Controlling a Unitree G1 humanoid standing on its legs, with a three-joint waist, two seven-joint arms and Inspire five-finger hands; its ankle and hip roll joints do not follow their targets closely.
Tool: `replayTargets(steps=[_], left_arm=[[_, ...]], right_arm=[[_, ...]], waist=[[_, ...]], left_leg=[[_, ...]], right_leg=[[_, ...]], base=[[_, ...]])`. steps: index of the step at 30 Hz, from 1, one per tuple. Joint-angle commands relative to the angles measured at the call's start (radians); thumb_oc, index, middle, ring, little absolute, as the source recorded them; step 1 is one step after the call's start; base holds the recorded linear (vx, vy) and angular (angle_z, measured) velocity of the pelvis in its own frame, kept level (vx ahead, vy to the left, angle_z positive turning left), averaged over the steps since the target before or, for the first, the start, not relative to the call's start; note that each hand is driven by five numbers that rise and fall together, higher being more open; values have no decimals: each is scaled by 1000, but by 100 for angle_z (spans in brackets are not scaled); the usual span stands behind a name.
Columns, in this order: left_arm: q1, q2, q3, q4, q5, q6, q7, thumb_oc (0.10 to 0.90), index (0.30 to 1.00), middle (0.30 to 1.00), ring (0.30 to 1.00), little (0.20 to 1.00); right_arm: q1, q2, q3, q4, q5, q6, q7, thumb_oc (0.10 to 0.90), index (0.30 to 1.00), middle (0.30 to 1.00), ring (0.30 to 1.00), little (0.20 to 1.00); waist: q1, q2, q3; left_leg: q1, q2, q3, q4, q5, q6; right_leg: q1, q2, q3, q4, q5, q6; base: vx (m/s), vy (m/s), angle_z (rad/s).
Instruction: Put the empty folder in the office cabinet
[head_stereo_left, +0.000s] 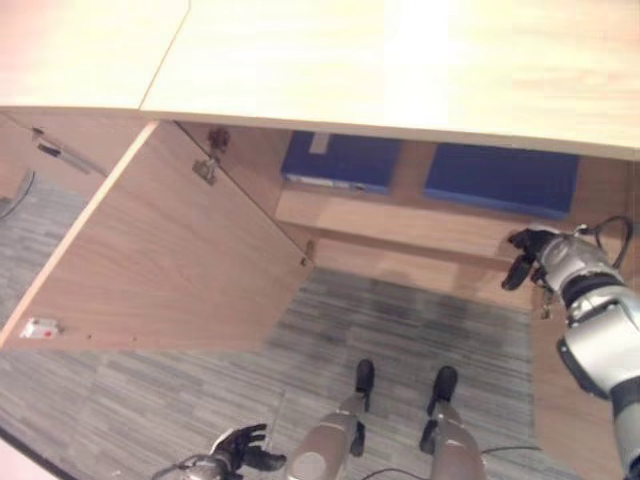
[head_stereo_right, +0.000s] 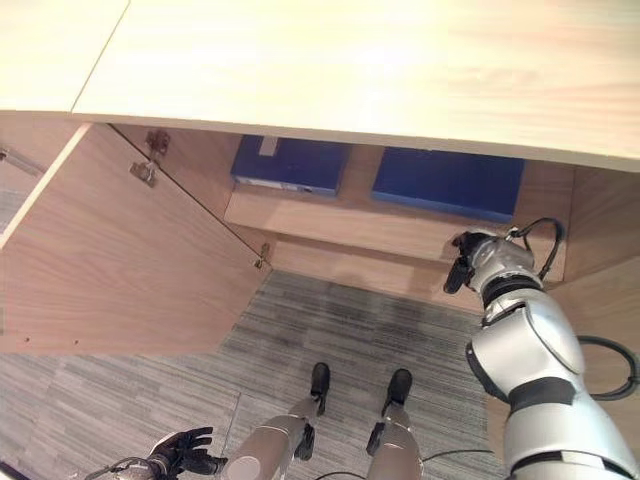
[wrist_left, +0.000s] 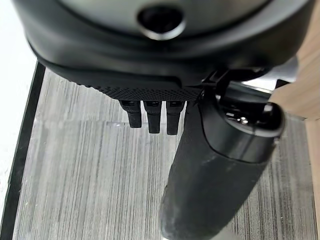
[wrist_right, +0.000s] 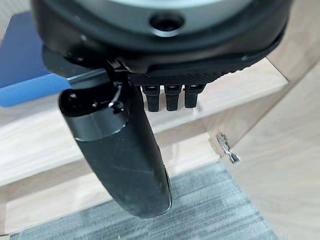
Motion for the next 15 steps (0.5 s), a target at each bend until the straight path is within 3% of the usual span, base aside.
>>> replayTargets(steps=[1, 6, 10, 12, 13, 15], left_arm=[[10, -2, 15, 107, 62, 13, 13, 800, 900, 900, 900, 900], [12, -9, 25, 137, 116, 16, 7, 800, 900, 900, 900, 900], [32, -12, 36, 173, 180, 17, 8, 800, 900, 900, 900, 900], [31, -7, 53, 201, 208, 17, 17, 800, 900, 900, 900, 900], [30, -6, 53, 201, 208, 17, 17, 800, 900, 900, 900, 900], [21, 16, 77, 216, 221, 24, 23, 800, 900, 900, 900, 900]], right_arm=[[35, 26, 74, 41, -77, 0, -1, 800, 900, 900, 900, 900], [92, 88, 102, -38, -103, -12, 39, 800, 900, 900, 900, 900], [150, 116, 92, -155, -24, -14, 90, 800, 900, 900, 900, 900], [211, 148, 50, -228, 97, -19, 98, 800, 900, 900, 900, 900], [211, 148, 49, -228, 97, -19, 98, 800, 900, 900, 900, 900], [284, 182, -7, -275, 241, -30, 72, 800, 900, 900, 900, 900]], waist=[[1, -76, -83], [-8, -101, -106], [-19, -123, -120], [-31, -120, -116], [-32, -122, -118], [-35, -112, -138]], left_leg=[[42, -90, 53, 125, -212, 15], [71, -92, 60, 153, -240, 27], [94, -86, 71, 158, -245, 36], [128, -57, 97, 145, -233, 37], [125, -59, 97, 143, -230, 38], [150, -20, 138, 107, -205, 32]], right_leg=[[-20, 0, 5, -104, 23, 59], [3, 2, 14, -105, 26, 63], [13, -3, 15, -91, 28, 69], [25, -9, -18, 5, -22, 73], [22, -11, -18, 5, -21, 73], [80, -24, -64, 98, -90, 54]], base=[[-6, 41, -4], [-16, 26, -9], [-34, 19, -16], [-86, 31, -27], [-76, 36, -26], [-76, 22, -42]])
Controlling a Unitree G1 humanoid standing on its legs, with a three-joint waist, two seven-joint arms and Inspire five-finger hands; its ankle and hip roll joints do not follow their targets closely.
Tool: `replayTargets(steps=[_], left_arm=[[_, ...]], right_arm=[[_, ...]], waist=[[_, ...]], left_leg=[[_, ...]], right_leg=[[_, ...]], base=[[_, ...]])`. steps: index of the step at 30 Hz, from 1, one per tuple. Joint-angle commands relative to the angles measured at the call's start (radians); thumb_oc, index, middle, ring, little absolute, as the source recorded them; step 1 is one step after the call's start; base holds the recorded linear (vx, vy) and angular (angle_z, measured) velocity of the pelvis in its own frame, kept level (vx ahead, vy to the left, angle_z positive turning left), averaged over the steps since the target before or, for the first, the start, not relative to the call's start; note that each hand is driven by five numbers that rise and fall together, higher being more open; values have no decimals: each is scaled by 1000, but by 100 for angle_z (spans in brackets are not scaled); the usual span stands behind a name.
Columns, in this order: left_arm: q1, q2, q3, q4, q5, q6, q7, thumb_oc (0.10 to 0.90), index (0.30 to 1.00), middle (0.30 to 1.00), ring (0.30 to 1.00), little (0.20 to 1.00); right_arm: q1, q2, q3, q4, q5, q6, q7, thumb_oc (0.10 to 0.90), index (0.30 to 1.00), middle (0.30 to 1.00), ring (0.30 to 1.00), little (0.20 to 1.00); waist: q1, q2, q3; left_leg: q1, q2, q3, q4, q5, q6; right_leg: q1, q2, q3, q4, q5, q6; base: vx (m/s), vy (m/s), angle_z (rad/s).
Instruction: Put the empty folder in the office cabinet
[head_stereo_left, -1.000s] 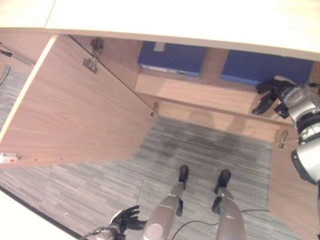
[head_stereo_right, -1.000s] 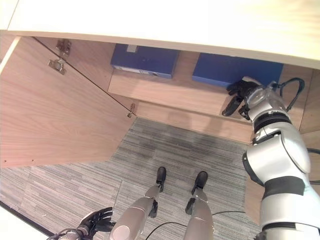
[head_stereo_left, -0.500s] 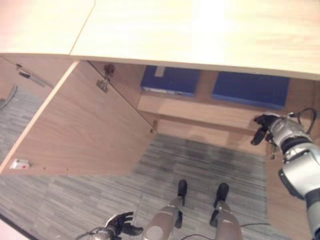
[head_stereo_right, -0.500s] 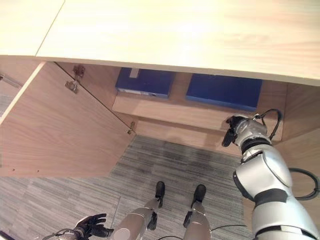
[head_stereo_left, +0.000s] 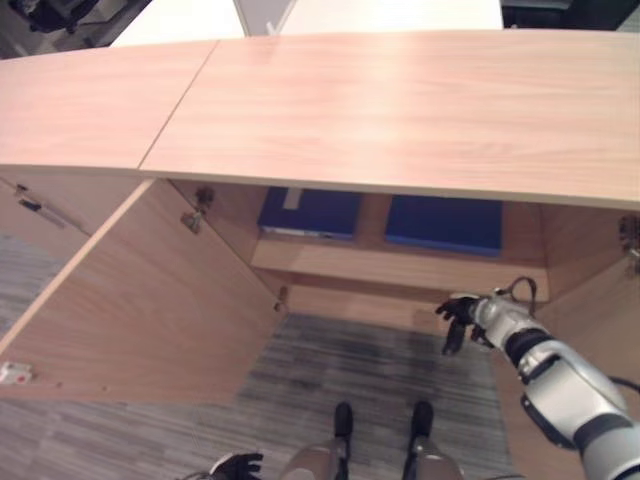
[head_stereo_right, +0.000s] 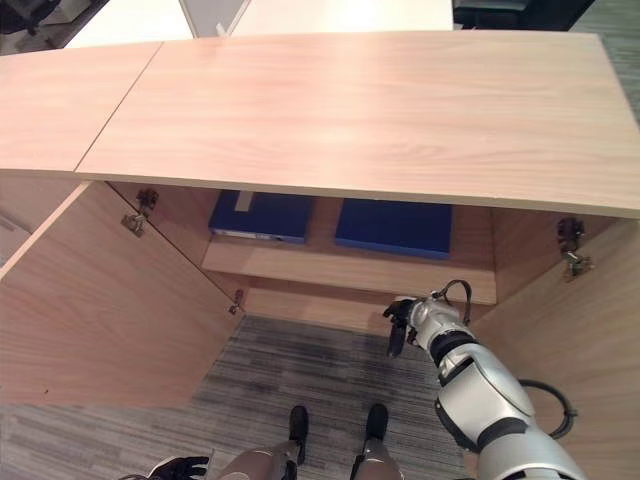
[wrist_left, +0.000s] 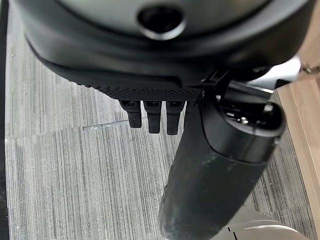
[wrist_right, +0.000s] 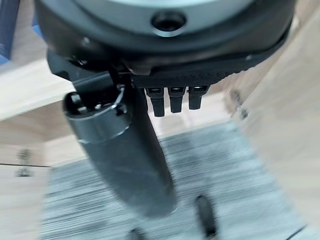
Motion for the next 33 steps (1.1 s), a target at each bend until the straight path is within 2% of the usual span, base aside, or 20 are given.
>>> replayTargets(steps=[1, 5, 6, 8, 10, 11, 12, 13, 16, 19, 21, 25, 26, 28, 33], left_arm=[[2, 67, 21, 80, 50, 10, 28, 800, 900, 900, 900, 900], [-2, 100, 51, 79, 63, 3, 32, 800, 900, 900, 900, 900], [-5, 98, 64, 78, 61, -5, 39, 800, 900, 900, 900, 900], [8, 86, 87, 83, 74, -12, 54, 800, 900, 900, 900, 900], [23, 71, 105, 90, 102, -29, 74, 800, 900, 900, 900, 900], [-23, -9, 73, 149, 175, -7, 167, 800, 900, 900, 900, 900], [-23, -10, 71, 152, 175, -8, 169, 800, 900, 900, 900, 900], [-38, -22, 95, 170, 178, -10, 155, 800, 900, 900, 900, 900], [-84, -69, 92, 171, 153, -8, 176, 800, 900, 900, 900, 900], [-79, -60, 112, 140, 83, -20, 181, 800, 900, 900, 900, 900], [-93, -85, 80, 137, 78, -13, 198, 800, 900, 900, 900, 900], [-88, -122, 40, 100, 73, -19, 209, 800, 900, 900, 900, 900], [-87, -144, 3, 81, 62, -25, 205, 800, 900, 900, 900, 900], [-84, -150, -9, 83, 56, -25, 200, 800, 900, 900, 900, 900], [-82, -146, 3, 112, 46, -18, 199, 800, 900, 900, 900, 900]], right_arm=[[-19, -4, -9, -34, 203, -37, -40, 800, 900, 900, 900, 900], [131, 22, -132, -130, 430, -75, -94, 800, 900, 900, 900, 900], [187, 22, -195, -167, 535, -102, -132, 800, 900, 900, 900, 900], [300, 32, -289, -236, 650, -141, -169, 800, 900, 900, 900, 900], [435, 30, -397, -327, 712, -189, -214, 800, 900, 900, 900, 900], [536, 86, -404, -385, 741, -203, -240, 800, 900, 900, 900, 900], [540, 85, -404, -389, 741, -202, -241, 800, 900, 900, 900, 900], [640, 96, -426, -410, 762, -209, -237, 800, 900, 900, 900, 900], [759, 99, -426, -424, 699, -172, -246, 800, 900, 900, 900, 900], [770, 91, -449, -291, 627, -145, -258, 800, 900, 900, 900, 900], [780, 112, -452, -185, 590, -128, -261, 800, 900, 900, 900, 900], [771, 121, -486, -47, 581, -120, -275, 800, 900, 900, 900, 900], [765, 127, -524, 76, 589, -111, -287, 800, 900, 900, 900, 900], [760, 122, -562, 166, 591, -106, -294, 800, 900, 900, 900, 900], [760, 90, -614, 220, 599, -108, -300, 800, 900, 900, 900, 900]], waist=[[10, 5, -56], [11, 10, -115], [4, 9, -127], [-5, 8, -149], [-28, -3, -169], [-67, -34, -188], [-64, -33, -190], [-93, -47, -213], [-141, -65, -232], [-149, -74, -236], [-162, -81, -237], [-165, -87, -233], [-169, -89, -226], [-175, -89, -221], [-191, -90, -213]], left_leg=[[16, -8, 57, 68, -130, 6], [33, 14, 125, 4, -100, -1], [34, 16, 146, -8, -95, -2], [41, 17, 181, -21, -94, -1], [56, 12, 206, -27, -114, -9], [66, 17, 235, -30, -117, -11], [66, 17, 237, -30, -118, -11], [73, 30, 266, -31, -121, -19], [76, 49, 293, -31, -120, -34], [76, 68, 299, -31, -110, -46], [85, 78, 307, -31, -108, -51], [91, 89, 311, -26, -105, -55], [96, 101, 312, -16, -102, -58], [95, 118, 316, 5, -104, -64], [92, 148, 320, 41, -102, -76]], right_leg=[[-13, -33, -114, 183, -117, 53], [61, -57, -131, 228, -148, 55], [77, -67, -133, 234, -144, 60], [103, -81, -131, 234, -129, 67], [145, -88, -119, 215, -132, 89], [142, -70, -94, 187, -137, 88], [141, -70, -93, 187, -137, 87], [140, -47, -77, 145, -147, 85], [140, -11, -49, 82, -158, 78], [144, 18, -38, 48, -163, 70], [150, 34, -27, 34, -167, 65], [156, 49, -13, 25, -174, 57], [163, 65, -5, 15, -182, 49], [170, 81, 6, 7, -195, 41], [177, 104, 22, 13, -218, 22]], base=[[-45, -4, -82], [-29, -10, -84], [2, -11, -56], [50, -23, -68], [121, -88, -70], [76, -113, -49], [123, -189, -57], [78, -162, -65], [47, -192, -70], [2, -168, -42], [15, -122, -29], [2, -120, -12], [-15, -159, -8], [-17, -183, -13], [-20, -131, -11]])
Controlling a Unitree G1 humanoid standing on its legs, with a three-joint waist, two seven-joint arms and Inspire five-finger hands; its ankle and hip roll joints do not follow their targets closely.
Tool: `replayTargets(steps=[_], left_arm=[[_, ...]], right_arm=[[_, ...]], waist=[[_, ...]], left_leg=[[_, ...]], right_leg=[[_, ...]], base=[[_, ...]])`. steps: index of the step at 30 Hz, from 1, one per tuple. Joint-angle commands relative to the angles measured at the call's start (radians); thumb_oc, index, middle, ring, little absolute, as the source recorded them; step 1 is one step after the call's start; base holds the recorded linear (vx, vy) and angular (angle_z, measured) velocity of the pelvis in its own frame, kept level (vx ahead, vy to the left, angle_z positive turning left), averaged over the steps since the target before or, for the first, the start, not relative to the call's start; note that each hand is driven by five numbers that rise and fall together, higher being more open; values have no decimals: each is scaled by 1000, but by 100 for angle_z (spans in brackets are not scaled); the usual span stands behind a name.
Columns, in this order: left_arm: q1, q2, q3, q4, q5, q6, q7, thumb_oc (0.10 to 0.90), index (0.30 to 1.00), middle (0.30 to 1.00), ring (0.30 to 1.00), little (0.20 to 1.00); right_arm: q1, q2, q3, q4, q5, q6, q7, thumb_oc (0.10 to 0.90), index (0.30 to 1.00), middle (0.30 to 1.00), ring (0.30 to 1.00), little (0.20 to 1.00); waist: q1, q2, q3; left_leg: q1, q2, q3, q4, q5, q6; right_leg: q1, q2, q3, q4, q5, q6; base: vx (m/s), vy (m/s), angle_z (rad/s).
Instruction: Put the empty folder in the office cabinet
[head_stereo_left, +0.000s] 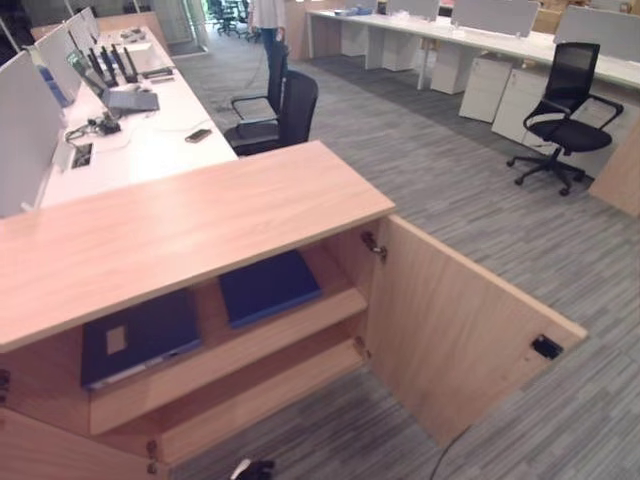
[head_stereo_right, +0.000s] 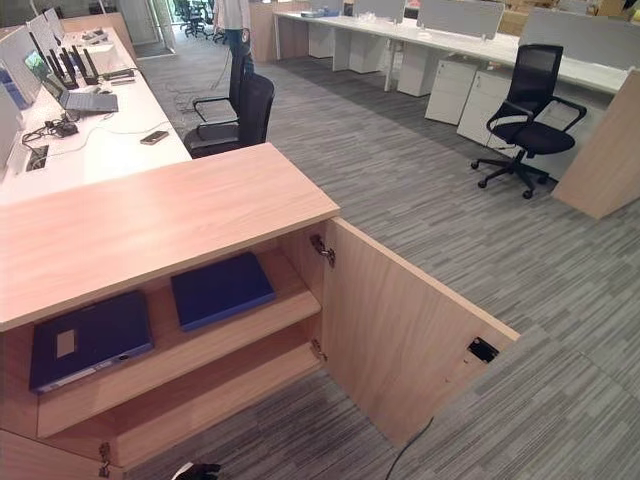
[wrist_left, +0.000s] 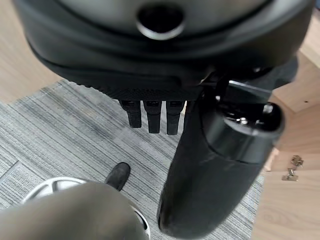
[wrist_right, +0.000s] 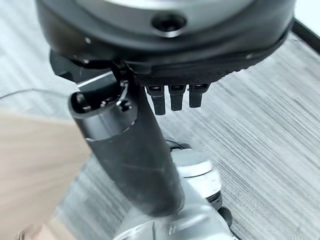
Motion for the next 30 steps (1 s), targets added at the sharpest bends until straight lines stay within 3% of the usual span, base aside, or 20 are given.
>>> replayTargets(steps=[1, 3, 5, 8, 11, 18, 30], left_arm=[[-39, 9, 63, 61, -41, -7, 11, 800, 900, 900, 900, 900], [-33, 16, 79, 71, -47, -4, 14, 800, 900, 900, 900, 900], [-27, 25, 102, 73, -69, -5, 19, 800, 900, 900, 900, 900], [-17, 30, 134, 83, -90, -10, 28, 800, 900, 900, 900, 900], [15, 25, 161, 84, -101, -10, 31, 800, 900, 900, 900, 900], [35, 29, 170, 61, -70, -5, 26, 800, 900, 900, 900, 900], [42, 34, 191, 47, -36, 2, -2, 800, 900, 900, 900, 900]], right_arm=[[-94, -38, -47, 44, 19, -32, -18, 800, 900, 900, 900, 900], [-97, -74, -68, 37, 14, -39, -30, 800, 900, 900, 900, 900], [-123, -118, -75, 10, 9, -50, -47, 800, 900, 900, 900, 900], [-153, -167, -87, -96, 28, -77, -70, 800, 900, 900, 900, 900], [-132, -223, -127, -297, 38, -108, -107, 800, 900, 900, 900, 900], [-58, -314, -229, -707, -2, -167, -144, 800, 900, 900, 900, 900], [-8, -396, -144, -1052, -40, -162, 7, 800, 900, 900, 900, 900]], waist=[[-21, -44, 40], [-26, -49, 46], [-16, -56, 66], [-7, -69, 73], [-12, -54, 58], [-42, -35, 41], [-52, -20, 36]], left_leg=[[-37, 16, -95, 61, -28, -34], [-46, 31, -95, 93, -29, -40], [-71, 37, -148, 145, -43, -42], [-81, 4, -252, 194, -80, -17], [-44, -12, -290, 165, -100, -6], [-30, -32, -282, 80, -77, -13], [7, -48, -259, 51, -82, -19]], right_leg=[[68, 80, -9, 32, -166, 1], [67, 87, -2, 40, -173, -9], [55, 92, 20, 58, -179, -24], [14, 101, 63, 73, -160, -38], [6, 127, 97, 72, -163, -41], [8, 128, 99, 52, -151, -35], [20, 122, 118, 40, -132, -21]], base=[[-40, -144, -8], [-54, -154, -5], [-124, -114, -14], [-120, -71, -64], [16, -18, -82], [18, 22, -7], [3, 36, -4]])
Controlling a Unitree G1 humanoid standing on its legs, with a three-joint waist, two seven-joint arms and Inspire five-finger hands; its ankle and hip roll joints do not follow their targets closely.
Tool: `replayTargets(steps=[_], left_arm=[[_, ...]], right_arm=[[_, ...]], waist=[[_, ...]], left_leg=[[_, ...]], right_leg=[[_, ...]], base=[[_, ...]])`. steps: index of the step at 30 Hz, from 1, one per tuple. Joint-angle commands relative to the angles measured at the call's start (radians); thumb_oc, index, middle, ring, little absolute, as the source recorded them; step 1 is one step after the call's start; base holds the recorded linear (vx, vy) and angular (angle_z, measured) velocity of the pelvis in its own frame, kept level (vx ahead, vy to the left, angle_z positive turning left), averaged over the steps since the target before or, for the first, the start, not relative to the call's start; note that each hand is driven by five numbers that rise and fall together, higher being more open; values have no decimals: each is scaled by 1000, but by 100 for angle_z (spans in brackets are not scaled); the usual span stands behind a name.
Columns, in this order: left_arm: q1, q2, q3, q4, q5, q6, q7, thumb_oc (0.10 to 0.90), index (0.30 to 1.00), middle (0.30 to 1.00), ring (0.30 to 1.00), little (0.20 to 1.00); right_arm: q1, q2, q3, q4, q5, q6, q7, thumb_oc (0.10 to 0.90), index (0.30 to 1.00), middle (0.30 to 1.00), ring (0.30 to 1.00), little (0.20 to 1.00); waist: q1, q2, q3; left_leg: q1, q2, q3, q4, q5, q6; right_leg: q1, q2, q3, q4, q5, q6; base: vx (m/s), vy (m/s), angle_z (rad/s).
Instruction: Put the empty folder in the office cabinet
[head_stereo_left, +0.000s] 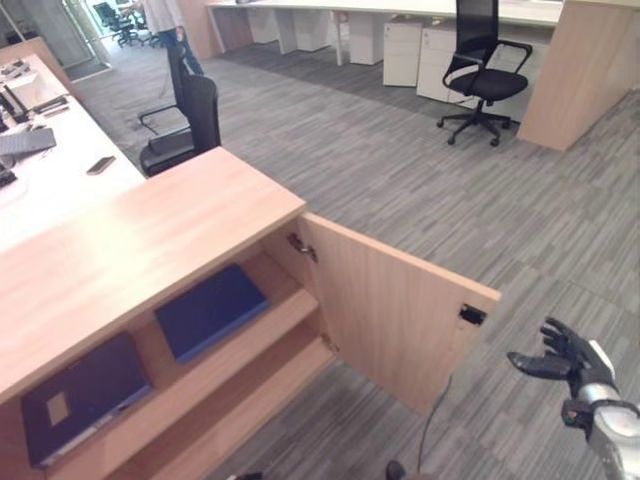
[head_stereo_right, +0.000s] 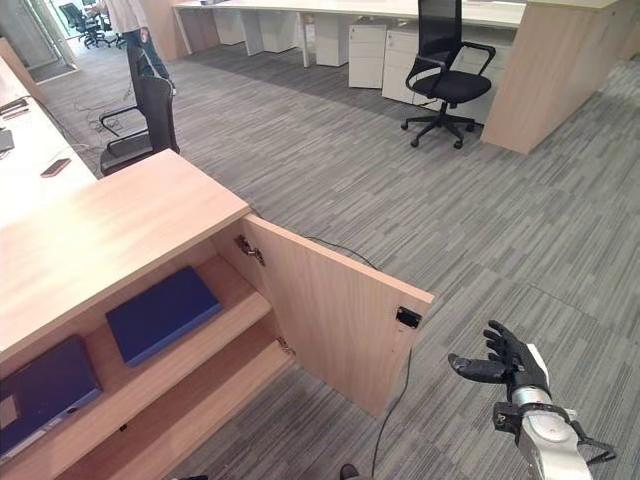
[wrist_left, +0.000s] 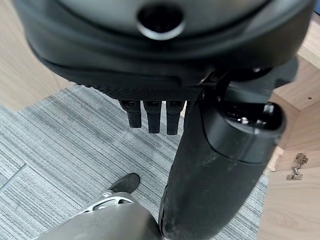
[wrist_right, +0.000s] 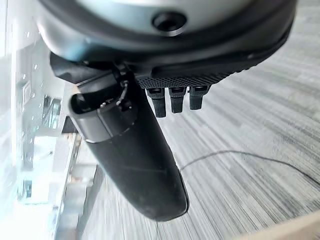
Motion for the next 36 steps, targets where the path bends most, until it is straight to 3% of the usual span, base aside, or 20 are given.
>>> replayTargets(steps=[1, 6, 11, 16, 19, 27, 33, 36], left_arm=[[3, 33, 36, 36, 31, 5, -9, 800, 900, 900, 900, 900], [7, 34, 35, 30, 37, 4, -28, 800, 900, 900, 900, 900], [9, 39, 27, 39, 50, 2, -64, 800, 900, 900, 900, 900], [8, 37, 22, 53, 64, 2, -82, 800, 900, 900, 900, 900], [7, 37, 22, 58, 69, 0, -83, 800, 900, 900, 900, 900], [3, 27, 3, 61, 91, -1, -74, 800, 900, 900, 900, 900], [-3, 17, -22, 58, 92, 6, -56, 800, 900, 900, 900, 900], [-2, 12, -28, 60, 87, 10, -40, 800, 900, 900, 900, 900]], right_arm=[[-33, -64, 34, -142, -4, -73, 57, 800, 900, 900, 900, 900], [-35, -153, 99, -249, 9, -55, 154, 800, 900, 900, 900, 900], [-65, -352, 207, -364, 9, -38, 300, 800, 900, 900, 900, 900], [-116, -408, 276, -442, 76, -44, 362, 800, 900, 900, 900, 900], [-142, -385, 284, -448, 114, -55, 351, 800, 900, 900, 900, 900], [-236, -230, 316, -489, 186, -93, 291, 800, 900, 900, 900, 900], [-305, -61, 365, -453, 261, -117, 219, 800, 900, 900, 900, 900], [-308, 62, 402, -466, 380, -121, 217, 800, 900, 900, 900, 900]], waist=[[-4, -92, -29], [0, -99, -35], [-1, -112, -41], [-4, -117, -49], [-2, -119, -54], [17, -123, -75], [42, -124, -81], [55, -122, -82]], left_leg=[[-8, -71, -8, -11, -26, -15], [-5, -71, -5, -14, -25, -18], [1, -70, 3, -18, -25, -21], [6, -69, 10, -22, -28, -22], [8, -68, 14, -25, -27, -21], [16, -72, 15, -29, -32, -15], [13, -74, 5, -23, -34, -12], [12, -78, -3, -21, -34, -10]], right_leg=[[125, 3, -25, -132, -40, 58], [125, 1, -21, -137, -35, 62], [126, -1, -21, -144, -27, 70], [126, -1, -17, -150, -23, 74], [126, 0, -15, -153, -21, 75], [139, 1, -15, -168, -11, 74], [148, -2, -24, -175, -10, 69], [153, -3, -29, -175, -11, 67]], base=[[-7, 14, -10], [-1, 5, -2], [-4, 2, -2], [-4, 5, -11], [1, 0, -7], [12, -2, -3], [8, -1, -6], [10, 5, -11]])
